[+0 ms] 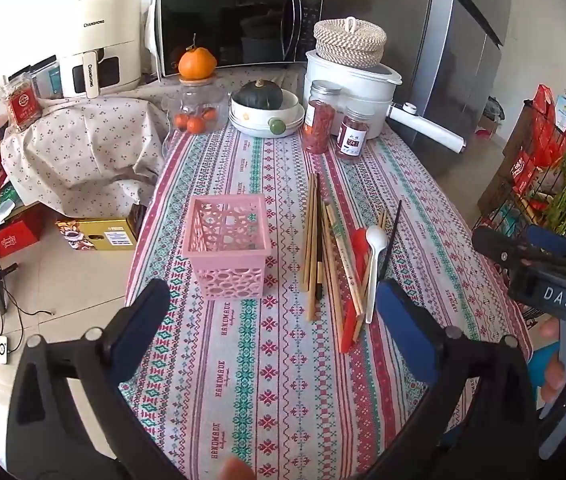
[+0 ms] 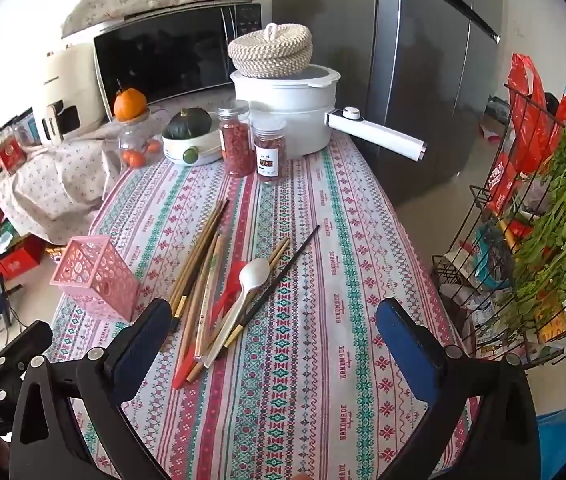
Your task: Organize utensils
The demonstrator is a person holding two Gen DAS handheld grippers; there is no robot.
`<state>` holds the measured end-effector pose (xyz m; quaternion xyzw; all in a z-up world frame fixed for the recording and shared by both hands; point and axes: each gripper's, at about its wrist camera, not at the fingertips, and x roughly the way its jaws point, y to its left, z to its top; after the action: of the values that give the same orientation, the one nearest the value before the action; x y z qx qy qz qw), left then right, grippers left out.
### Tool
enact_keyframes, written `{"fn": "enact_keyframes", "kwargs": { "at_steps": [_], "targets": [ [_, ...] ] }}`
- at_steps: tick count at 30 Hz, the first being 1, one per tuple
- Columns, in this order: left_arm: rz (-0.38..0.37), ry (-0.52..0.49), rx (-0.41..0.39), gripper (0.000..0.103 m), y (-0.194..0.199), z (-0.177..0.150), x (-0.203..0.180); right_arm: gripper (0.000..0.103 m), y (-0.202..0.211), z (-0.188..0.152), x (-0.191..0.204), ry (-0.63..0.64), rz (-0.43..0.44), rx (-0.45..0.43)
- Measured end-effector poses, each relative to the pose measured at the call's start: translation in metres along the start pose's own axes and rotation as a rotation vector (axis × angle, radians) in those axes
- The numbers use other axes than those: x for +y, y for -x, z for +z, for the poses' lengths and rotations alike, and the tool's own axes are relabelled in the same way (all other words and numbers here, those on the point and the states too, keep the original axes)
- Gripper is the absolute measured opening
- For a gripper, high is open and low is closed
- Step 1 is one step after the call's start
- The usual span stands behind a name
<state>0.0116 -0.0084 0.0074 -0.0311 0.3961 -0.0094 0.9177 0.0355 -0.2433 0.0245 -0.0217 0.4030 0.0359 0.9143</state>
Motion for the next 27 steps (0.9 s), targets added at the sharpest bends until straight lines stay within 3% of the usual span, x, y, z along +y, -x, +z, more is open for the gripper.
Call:
{"fn": "enact_keyframes", "kwargs": {
  "at_steps": [27],
  "targets": [
    [-0.033,-0.002,-0.017,0.102,0.007,-0.011,0.012,0.103,-0.001,-0.001,0.001,-0.001,0.014,0.016]
  ]
}}
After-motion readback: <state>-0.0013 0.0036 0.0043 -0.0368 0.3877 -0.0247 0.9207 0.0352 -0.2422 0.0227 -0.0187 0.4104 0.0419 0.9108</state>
